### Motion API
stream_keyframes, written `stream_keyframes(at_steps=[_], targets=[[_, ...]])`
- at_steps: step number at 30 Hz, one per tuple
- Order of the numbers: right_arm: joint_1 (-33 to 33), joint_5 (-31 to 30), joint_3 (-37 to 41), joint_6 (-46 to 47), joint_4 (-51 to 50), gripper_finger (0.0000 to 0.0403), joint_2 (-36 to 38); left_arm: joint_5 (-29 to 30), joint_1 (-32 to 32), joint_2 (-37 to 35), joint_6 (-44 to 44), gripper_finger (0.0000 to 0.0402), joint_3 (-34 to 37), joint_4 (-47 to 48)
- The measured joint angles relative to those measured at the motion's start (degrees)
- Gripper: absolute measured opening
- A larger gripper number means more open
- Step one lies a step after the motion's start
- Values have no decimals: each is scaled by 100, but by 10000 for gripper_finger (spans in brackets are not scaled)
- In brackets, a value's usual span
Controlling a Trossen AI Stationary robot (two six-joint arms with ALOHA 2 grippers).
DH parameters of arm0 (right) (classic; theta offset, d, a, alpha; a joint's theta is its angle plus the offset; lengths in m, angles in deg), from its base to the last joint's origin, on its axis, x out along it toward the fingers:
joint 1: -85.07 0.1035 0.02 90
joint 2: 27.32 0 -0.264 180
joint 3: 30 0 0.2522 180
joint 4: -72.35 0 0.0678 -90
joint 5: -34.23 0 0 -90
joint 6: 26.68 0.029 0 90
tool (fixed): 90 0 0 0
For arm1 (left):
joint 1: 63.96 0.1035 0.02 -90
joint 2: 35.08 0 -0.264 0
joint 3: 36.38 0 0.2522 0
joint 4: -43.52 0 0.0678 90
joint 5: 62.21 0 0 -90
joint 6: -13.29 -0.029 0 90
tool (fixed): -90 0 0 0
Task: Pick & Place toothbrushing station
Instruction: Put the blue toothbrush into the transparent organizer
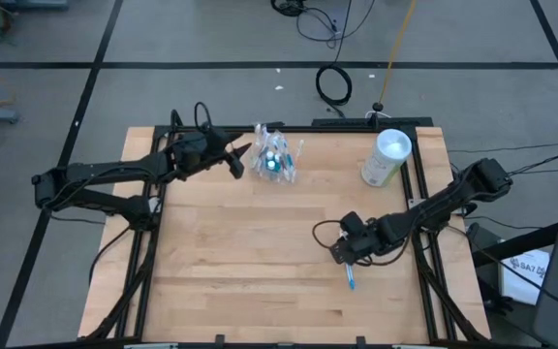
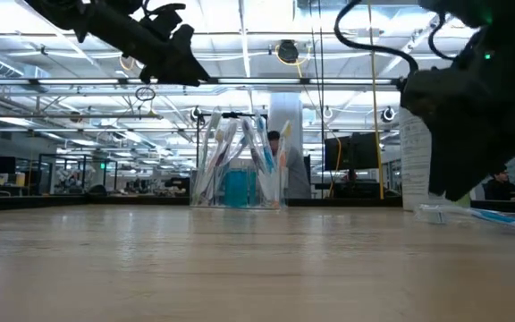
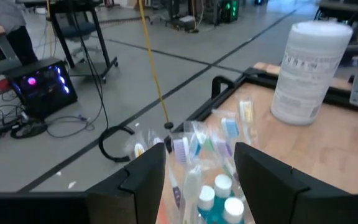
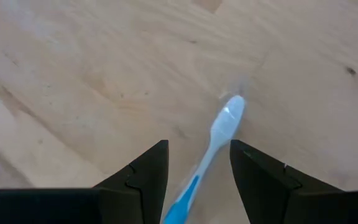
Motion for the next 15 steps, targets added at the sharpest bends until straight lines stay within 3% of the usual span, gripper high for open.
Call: stream_keyframes(at_steps=[6,15], targets=[[1,-98,461,-56,859,164,0,-2,0,0,-75,200,0,-462],[3,-5,794,-194,962,163,11,-2,0,0,-145,200,0,-674]])
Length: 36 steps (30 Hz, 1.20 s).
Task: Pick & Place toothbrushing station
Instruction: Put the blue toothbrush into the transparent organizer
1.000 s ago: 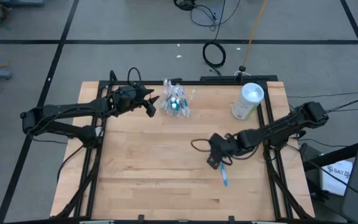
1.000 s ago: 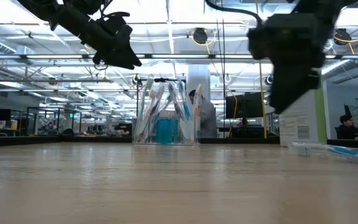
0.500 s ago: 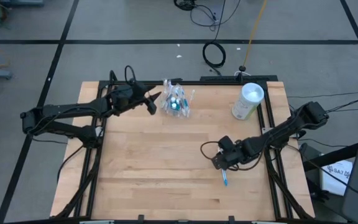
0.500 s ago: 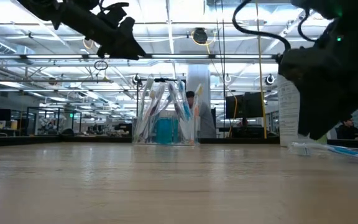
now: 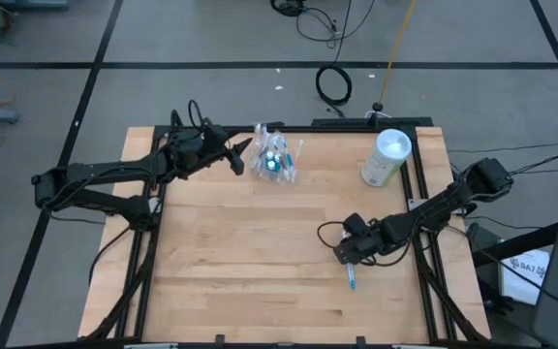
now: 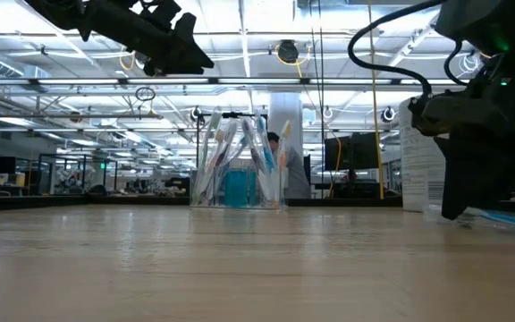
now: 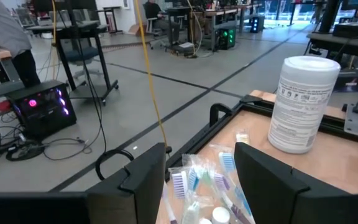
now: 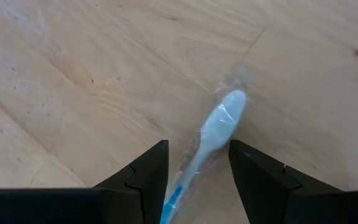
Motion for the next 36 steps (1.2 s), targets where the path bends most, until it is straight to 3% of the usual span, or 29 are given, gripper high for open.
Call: stream_keyframes(at_steps=[5,17,21,26,32,36], targets=[[0,-25,153,2,43,136,13,-2,0,0,1,200,0,2],[-73,-379,211,-431,820,18,-31,-7,0,0,13,200,0,4],[-262,-710,209,-954,1558,12,-24,-9,0,0,17,200,0,32],[-641,-707,207,-2685,3415,24,-24,-207,-11,0,19,200,0,39],[-1298,-720,200,-5546,6479,9,-23,-878,-15,0,50,200,0,41],[-1813,-727,198,-7375,8223,20,-13,-911,-15,0,26,200,0,39]])
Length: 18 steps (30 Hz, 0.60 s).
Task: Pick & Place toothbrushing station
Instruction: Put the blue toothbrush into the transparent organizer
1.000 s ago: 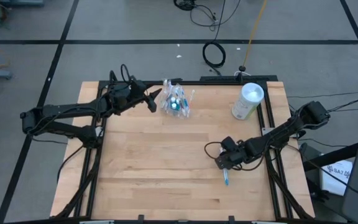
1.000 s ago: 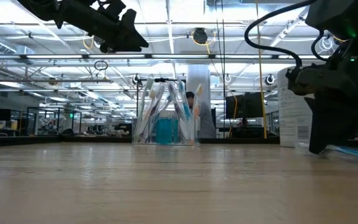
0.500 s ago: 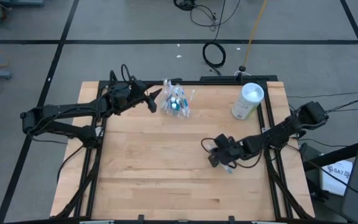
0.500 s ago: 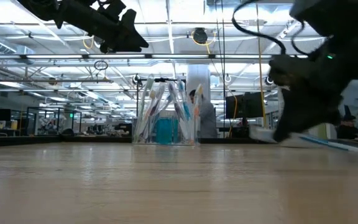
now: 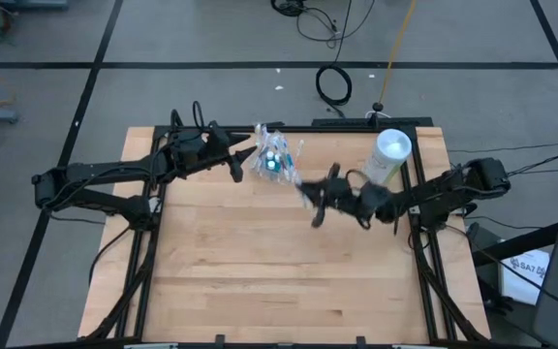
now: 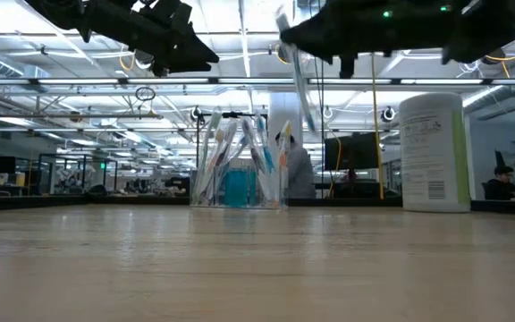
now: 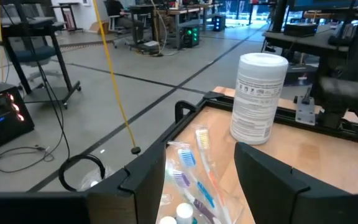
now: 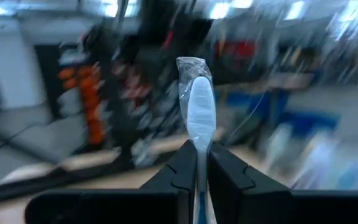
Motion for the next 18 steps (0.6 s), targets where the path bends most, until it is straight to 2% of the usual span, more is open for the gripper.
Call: stream_keyframes(at_steps=[3,5,11,14,18], targets=[[-446,11,-1,-818,738,17,0,2,0,0,-11,200,0,-2],[-762,80,-2,-967,823,10,1,2,0,0,5,200,0,-2],[-1574,1146,-62,-528,1298,15,-346,4,4,0,-67,200,0,-11],[-1755,1226,-253,-473,1601,13,-757,4,4,0,-121,200,0,-49],[-1910,1253,-719,-680,1605,9,-1434,-265,-11,0,425,200,0,-50]])
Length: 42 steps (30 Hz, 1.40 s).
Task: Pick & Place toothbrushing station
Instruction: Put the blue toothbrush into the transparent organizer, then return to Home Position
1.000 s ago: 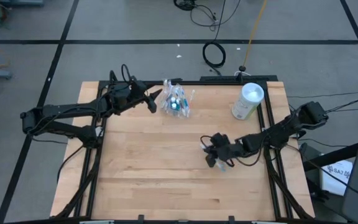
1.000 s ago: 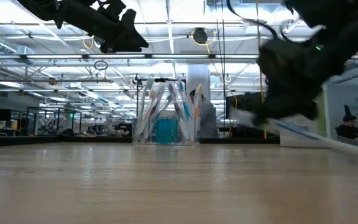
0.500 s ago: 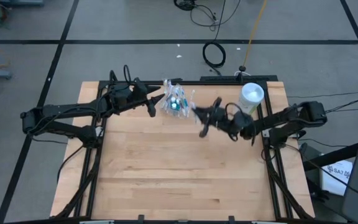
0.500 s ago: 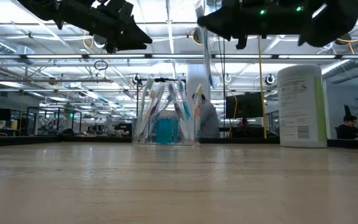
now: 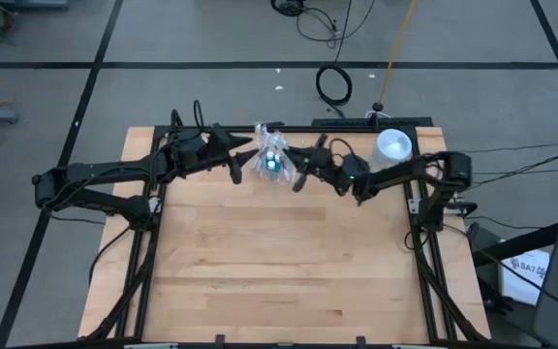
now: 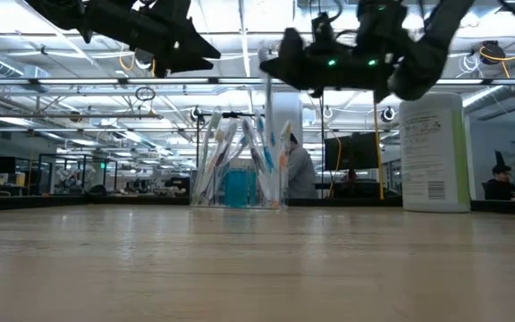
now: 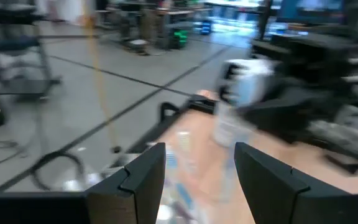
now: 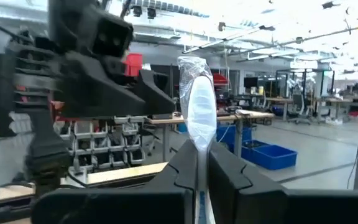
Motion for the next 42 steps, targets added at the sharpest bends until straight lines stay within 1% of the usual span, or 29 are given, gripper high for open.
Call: stream_keyframes(at_steps=[2,4,7,9,11,14,18,30,34,37,42], targets=[[-84,124,-291,-100,21,10,-336,-309,-14,0,-110,200,0,-3],[-142,126,-475,21,-8,11,-553,-481,-43,0,-302,200,0,0],[-195,34,-547,77,-82,11,-707,-478,-85,-2,-422,200,0,29],[-212,-178,-530,109,-183,11,-711,-478,-103,-2,-534,200,0,107],[-212,-200,-529,165,-317,10,-708,-478,-105,-2,-621,200,0,185],[-212,-223,-529,101,-626,10,-708,-477,-95,-2,-733,200,0,211],[-214,-491,-525,130,-1239,13,-710,-476,-90,-2,-725,200,0,200],[-207,-514,-520,190,-2392,76,-708,-476,-140,-2,-704,200,0,221],[-205,-527,-518,262,-2750,101,-556,-476,-136,-2,-692,200,0,232],[-205,-525,-518,267,-3197,119,-274,-476,-140,-2,-692,200,0,316],[-114,-531,-518,275,-4259,141,530,-474,-140,-283,-719,200,-4,539]])
